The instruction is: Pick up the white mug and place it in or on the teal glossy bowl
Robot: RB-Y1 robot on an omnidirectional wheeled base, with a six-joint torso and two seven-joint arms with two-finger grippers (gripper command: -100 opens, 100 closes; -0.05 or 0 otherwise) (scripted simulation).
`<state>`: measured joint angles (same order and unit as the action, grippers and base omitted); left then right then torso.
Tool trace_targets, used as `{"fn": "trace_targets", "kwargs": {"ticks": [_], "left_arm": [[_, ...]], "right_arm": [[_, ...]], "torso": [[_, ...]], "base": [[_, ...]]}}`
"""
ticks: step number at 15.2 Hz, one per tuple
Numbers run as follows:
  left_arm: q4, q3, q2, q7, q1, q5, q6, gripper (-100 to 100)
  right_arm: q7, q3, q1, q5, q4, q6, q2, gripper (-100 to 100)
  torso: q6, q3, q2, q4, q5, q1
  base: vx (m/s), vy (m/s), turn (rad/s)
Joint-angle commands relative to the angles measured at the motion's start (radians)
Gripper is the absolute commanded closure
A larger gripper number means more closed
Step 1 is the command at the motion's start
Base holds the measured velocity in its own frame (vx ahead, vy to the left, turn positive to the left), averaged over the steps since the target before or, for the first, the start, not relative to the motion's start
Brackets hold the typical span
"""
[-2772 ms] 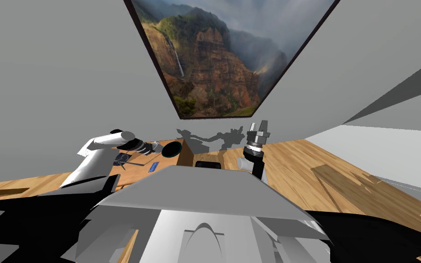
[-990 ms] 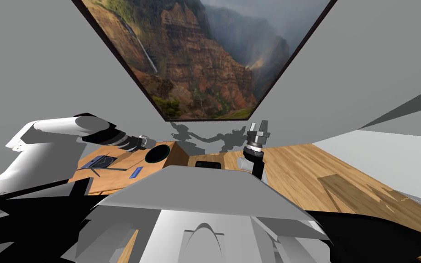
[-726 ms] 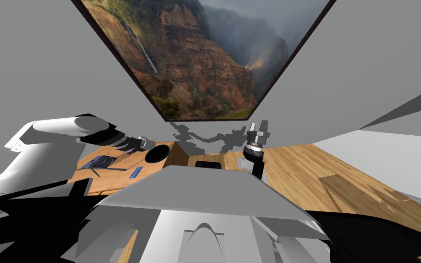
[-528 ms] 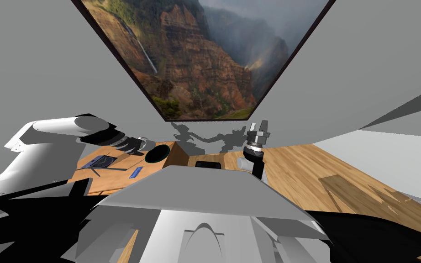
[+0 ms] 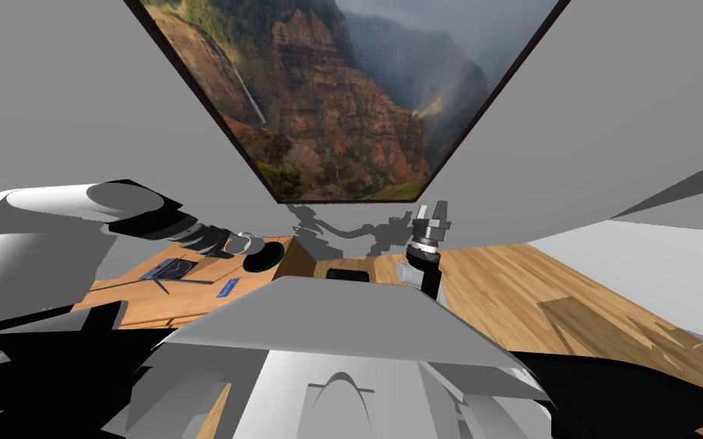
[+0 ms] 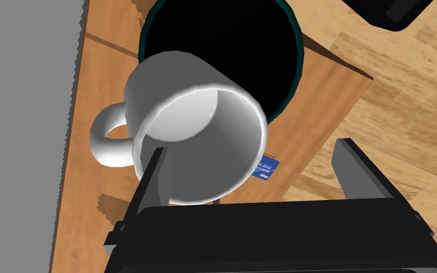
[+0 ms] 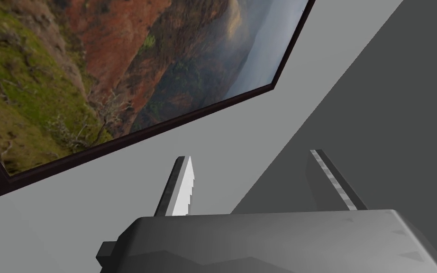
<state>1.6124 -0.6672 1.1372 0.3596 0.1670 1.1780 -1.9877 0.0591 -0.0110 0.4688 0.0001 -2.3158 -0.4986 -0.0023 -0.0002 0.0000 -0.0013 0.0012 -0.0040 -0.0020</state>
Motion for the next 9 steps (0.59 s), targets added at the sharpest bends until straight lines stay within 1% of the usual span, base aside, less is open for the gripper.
{"fn": "trace_targets", "kwargs": {"ticks": [1, 3, 4, 9], "left_arm": [[0.008, -0.009, 0.034, 0.020, 0.013, 0.043, -0.009, -100], [0.015, -0.016, 0.064, 0.036, 0.026, 0.081, -0.016, -100], [0.007, -0.009, 0.046, 0.024, 0.017, 0.057, -0.008, -100], [0.008, -0.010, 0.049, 0.026, 0.018, 0.061, -0.010, -100]], "right_arm": [[0.000, 0.000, 0.000, 0.000, 0.000, 0.000, 0.000, 0], [0.000, 0.000, 0.000, 0.000, 0.000, 0.000, 0.000, 0], [0.000, 0.000, 0.000, 0.000, 0.000, 0.000, 0.000, 0], [0.000, 0.000, 0.000, 0.000, 0.000, 0.000, 0.000, 0]], "torso": [[0.000, 0.000, 0.000, 0.000, 0.000, 0.000], [0.000, 0.000, 0.000, 0.000, 0.000, 0.000], [0.000, 0.000, 0.000, 0.000, 0.000, 0.000], [0.000, 0.001, 0.002, 0.000, 0.000, 0.000]], "base": [[0.031, 0.004, 0.028], [0.029, 0.003, 0.034], [0.017, 0.003, 0.014], [0.001, 0.000, 0.000]]}}
